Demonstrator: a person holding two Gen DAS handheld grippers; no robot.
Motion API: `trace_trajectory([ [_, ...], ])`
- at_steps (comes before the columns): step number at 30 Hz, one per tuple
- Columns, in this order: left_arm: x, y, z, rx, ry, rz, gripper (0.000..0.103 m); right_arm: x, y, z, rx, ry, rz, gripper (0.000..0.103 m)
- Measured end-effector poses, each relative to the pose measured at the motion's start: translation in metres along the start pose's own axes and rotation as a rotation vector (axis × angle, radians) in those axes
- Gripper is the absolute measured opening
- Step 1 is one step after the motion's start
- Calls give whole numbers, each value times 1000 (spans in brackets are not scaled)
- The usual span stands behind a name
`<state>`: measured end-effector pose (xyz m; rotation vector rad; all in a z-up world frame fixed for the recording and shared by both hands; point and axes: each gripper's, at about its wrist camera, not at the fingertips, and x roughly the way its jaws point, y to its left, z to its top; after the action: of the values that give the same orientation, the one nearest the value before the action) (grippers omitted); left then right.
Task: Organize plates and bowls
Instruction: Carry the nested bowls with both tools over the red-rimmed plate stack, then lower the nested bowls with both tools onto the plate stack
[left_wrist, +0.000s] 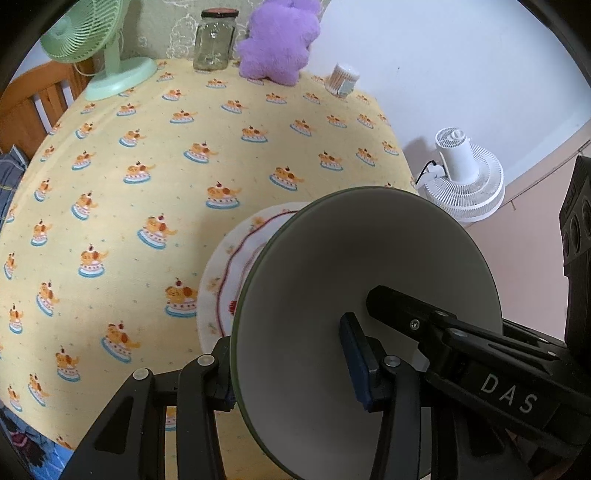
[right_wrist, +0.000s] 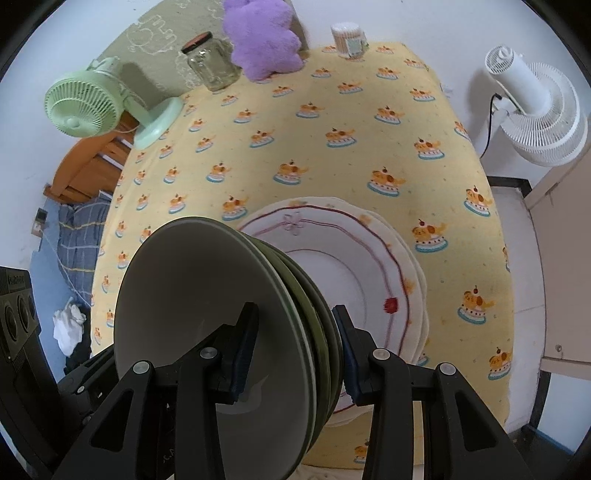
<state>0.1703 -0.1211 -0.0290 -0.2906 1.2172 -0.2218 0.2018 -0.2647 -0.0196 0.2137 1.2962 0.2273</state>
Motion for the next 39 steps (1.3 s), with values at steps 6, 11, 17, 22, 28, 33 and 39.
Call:
trace_trajectory([
  [6,17,-5,3,-5,39,0,46,11,-14,5,20,35,-5,44],
  [11,29,-5,10,-9,72,4,46,22,-22,10,42,66,-5,44],
  [17,32,-6,17,-6,61,-3,46,25,-23,19,40,55,-17,44],
  [22,34,-8,19,2,56,-4,46,26,-24,23,40,49,-33,44],
  [28,34,-9,16,2,53,-1,46,25,-26,19,52,48,-28,44],
  [33,33,-11,12,-8,54,6,48,23,-28,16,41,54,-17,44],
  [39,29,-17,4,-18,42,39,61,16,-33,10,22,38,-25,49],
])
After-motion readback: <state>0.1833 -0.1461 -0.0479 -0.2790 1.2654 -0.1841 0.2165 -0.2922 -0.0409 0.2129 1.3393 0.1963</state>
